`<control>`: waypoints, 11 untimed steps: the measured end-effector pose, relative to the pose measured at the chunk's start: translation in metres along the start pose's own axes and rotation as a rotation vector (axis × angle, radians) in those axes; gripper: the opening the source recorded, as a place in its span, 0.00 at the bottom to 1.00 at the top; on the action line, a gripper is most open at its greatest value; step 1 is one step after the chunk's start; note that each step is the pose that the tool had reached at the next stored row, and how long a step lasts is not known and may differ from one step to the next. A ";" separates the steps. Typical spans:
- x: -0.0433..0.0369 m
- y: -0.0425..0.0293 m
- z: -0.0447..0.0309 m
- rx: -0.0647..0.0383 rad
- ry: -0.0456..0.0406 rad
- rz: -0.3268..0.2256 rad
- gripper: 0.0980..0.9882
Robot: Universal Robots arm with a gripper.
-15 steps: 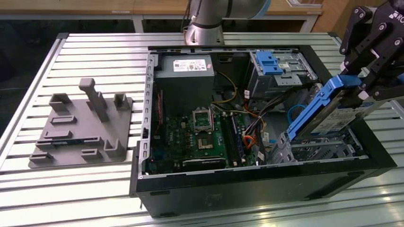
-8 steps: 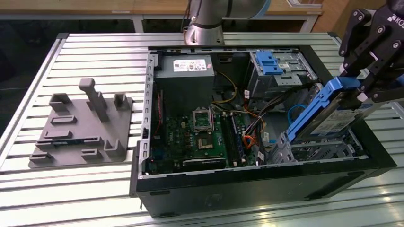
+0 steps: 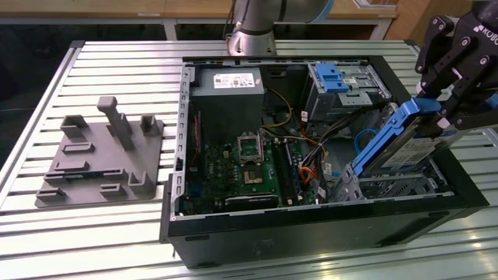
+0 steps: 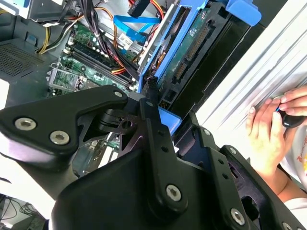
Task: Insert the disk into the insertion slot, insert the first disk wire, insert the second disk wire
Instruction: 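Insert the disk into the insertion slot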
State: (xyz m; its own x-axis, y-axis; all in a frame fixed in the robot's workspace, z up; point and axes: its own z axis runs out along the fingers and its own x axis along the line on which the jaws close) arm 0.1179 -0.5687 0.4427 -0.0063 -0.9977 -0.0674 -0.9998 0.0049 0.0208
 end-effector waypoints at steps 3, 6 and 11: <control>0.0002 0.0000 0.0025 0.000 0.0000 0.000 0.30; 0.0004 -0.0001 0.0055 0.000 0.0000 0.000 0.30; 0.0009 -0.0002 0.0112 0.000 -0.0001 0.000 0.30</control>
State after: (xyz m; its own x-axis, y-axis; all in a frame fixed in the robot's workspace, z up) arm 0.1179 -0.5688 0.4315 -0.0063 -0.9977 -0.0674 -0.9998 0.0049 0.0209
